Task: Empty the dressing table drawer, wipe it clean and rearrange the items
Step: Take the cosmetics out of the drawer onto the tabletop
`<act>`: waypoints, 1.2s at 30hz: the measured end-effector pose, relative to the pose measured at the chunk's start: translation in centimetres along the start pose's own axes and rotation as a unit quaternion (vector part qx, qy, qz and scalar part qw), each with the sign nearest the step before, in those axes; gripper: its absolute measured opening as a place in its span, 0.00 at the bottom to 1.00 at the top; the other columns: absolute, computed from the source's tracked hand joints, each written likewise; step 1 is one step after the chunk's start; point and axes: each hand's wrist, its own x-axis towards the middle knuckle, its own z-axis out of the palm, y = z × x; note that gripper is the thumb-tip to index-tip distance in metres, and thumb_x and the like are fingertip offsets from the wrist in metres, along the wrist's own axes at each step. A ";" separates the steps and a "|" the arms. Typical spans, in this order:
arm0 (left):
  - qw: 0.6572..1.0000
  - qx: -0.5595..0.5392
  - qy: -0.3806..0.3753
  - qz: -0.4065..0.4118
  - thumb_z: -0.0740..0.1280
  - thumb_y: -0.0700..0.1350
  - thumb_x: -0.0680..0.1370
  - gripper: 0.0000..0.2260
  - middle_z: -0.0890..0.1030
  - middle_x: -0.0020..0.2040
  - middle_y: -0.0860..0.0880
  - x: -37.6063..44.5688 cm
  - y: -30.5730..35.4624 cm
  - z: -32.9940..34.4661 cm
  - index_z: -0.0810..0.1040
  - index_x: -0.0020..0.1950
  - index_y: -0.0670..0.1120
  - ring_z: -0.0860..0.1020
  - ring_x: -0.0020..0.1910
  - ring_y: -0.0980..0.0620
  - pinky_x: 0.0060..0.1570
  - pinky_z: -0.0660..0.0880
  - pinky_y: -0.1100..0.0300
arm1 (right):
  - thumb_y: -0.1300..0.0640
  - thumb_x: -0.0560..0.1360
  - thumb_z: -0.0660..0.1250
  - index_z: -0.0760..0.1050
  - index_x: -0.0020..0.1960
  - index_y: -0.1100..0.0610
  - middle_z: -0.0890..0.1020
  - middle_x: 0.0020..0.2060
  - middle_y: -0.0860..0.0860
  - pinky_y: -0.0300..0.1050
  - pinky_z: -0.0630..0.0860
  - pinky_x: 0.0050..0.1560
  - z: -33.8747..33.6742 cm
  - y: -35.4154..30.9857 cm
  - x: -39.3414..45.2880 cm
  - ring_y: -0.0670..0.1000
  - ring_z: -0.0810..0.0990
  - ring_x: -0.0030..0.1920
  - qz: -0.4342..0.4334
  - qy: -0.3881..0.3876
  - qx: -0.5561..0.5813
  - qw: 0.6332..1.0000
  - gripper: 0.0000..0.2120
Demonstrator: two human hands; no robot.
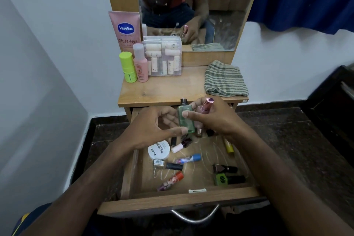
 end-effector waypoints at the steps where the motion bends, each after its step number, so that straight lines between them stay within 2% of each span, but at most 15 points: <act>1: 0.999 0.000 0.038 0.002 0.80 0.53 0.74 0.13 0.88 0.45 0.58 0.0 0.0 0.1 0.85 0.57 0.54 0.86 0.45 0.60 0.50 0.83 0.60 | 0.49 0.72 0.81 0.83 0.49 0.54 0.88 0.37 0.54 0.50 0.83 0.39 0.4 -0.4 0.2 0.52 0.87 0.36 0.004 0.009 0.019 1.000 0.12; 5: 0.991 -0.028 0.131 0.013 0.80 0.48 0.76 0.11 0.88 0.46 0.54 0.3 -0.3 -0.8 0.86 0.57 0.51 0.87 0.47 0.57 0.50 0.84 0.59 | 0.52 0.70 0.83 0.81 0.44 0.57 0.87 0.37 0.51 0.44 0.83 0.41 0.7 -2.2 1.6 0.48 0.87 0.39 -0.008 -0.001 0.056 0.998 0.13; 7: 0.980 -0.008 0.198 0.023 0.80 0.47 0.75 0.12 0.87 0.46 0.55 0.2 -0.4 -1.5 0.86 0.58 0.51 0.86 0.47 0.58 0.49 0.83 0.64 | 0.56 0.70 0.83 0.83 0.52 0.59 0.89 0.45 0.51 0.43 0.84 0.48 0.6 -3.0 2.5 0.48 0.89 0.47 -0.002 -0.024 0.099 0.995 0.15; 9: 0.962 0.012 0.272 0.025 0.80 0.46 0.75 0.13 0.87 0.45 0.56 0.4 -0.6 -2.1 0.87 0.59 0.49 0.85 0.45 0.59 0.48 0.81 0.69 | 0.60 0.72 0.81 0.83 0.59 0.59 0.90 0.50 0.52 0.48 0.84 0.58 0.6 -3.7 3.7 0.50 0.89 0.52 -0.007 -0.025 0.117 0.993 0.17; 12: 0.941 0.017 0.336 0.018 0.81 0.46 0.74 0.14 0.87 0.44 0.55 1.7 -1.1 -2.6 0.87 0.58 0.48 0.85 0.42 0.59 0.48 0.80 0.70 | 0.60 0.75 0.78 0.82 0.61 0.58 0.89 0.51 0.52 0.50 0.84 0.61 0.9 -4.7 6.0 0.50 0.88 0.54 -0.050 0.010 0.111 0.992 0.16; 14: 0.936 0.012 0.352 0.010 0.82 0.47 0.74 0.15 0.87 0.45 0.55 2.9 -1.4 -3.0 0.87 0.59 0.47 0.85 0.44 0.61 0.48 0.80 0.71 | 0.56 0.77 0.77 0.82 0.61 0.54 0.89 0.50 0.51 0.53 0.84 0.59 1.3 -4.7 7.7 0.51 0.88 0.51 -0.083 0.052 0.037 0.994 0.14; 17: 0.932 0.029 0.362 0.014 0.81 0.47 0.74 0.17 0.87 0.46 0.56 4.4 -1.7 -3.3 0.87 0.61 0.46 0.84 0.45 0.67 0.47 0.79 0.74 | 0.52 0.78 0.76 0.82 0.59 0.52 0.87 0.46 0.50 0.56 0.85 0.53 1.8 -4.1 9.9 0.49 0.87 0.41 -0.101 0.077 -0.042 0.991 0.11; 21: 0.925 0.048 0.376 0.017 0.80 0.45 0.75 0.18 0.86 0.48 0.56 5.5 -2.1 -3.5 0.86 0.64 0.46 0.82 0.44 0.73 0.48 0.77 0.76 | 0.52 0.78 0.76 0.81 0.58 0.52 0.86 0.40 0.49 0.42 0.80 0.41 2.2 -3.6 11.5 0.46 0.86 0.37 -0.123 0.097 -0.101 0.982 0.10; 26: 0.915 0.062 0.398 0.010 0.81 0.45 0.74 0.19 0.86 0.50 0.58 5.5 -2.6 -3.2 0.86 0.64 0.46 0.82 0.43 0.71 0.49 0.77 0.76 | 0.55 0.75 0.78 0.81 0.60 0.50 0.83 0.44 0.43 0.41 0.82 0.47 2.5 -2.8 11.9 0.43 0.83 0.43 -0.143 0.128 -0.162 0.968 0.14; 31: 0.904 0.077 0.419 -0.022 0.82 0.48 0.73 0.15 0.86 0.44 0.57 5.8 -2.6 -3.3 0.88 0.58 0.46 0.83 0.41 0.66 0.48 0.74 0.79 | 0.56 0.74 0.80 0.81 0.60 0.52 0.85 0.45 0.43 0.40 0.84 0.49 2.6 -2.3 11.8 0.42 0.84 0.44 -0.151 0.156 -0.135 0.967 0.17; 33: 0.900 0.078 0.428 -0.030 0.82 0.49 0.73 0.14 0.88 0.44 0.56 6.0 -2.5 -3.4 0.89 0.56 0.46 0.83 0.39 0.67 0.49 0.76 0.76 | 0.57 0.72 0.81 0.81 0.59 0.54 0.85 0.44 0.44 0.39 0.84 0.48 2.8 -2.2 11.8 0.42 0.84 0.44 -0.149 0.176 -0.125 0.965 0.17; 36: 0.894 0.091 0.436 -0.039 0.82 0.51 0.73 0.13 0.88 0.43 0.56 6.2 -2.2 -3.3 0.89 0.54 0.48 0.83 0.38 0.66 0.50 0.81 0.68 | 0.57 0.71 0.82 0.81 0.58 0.55 0.86 0.45 0.44 0.38 0.84 0.48 2.9 -2.1 11.9 0.41 0.85 0.44 -0.143 0.189 -0.112 0.965 0.18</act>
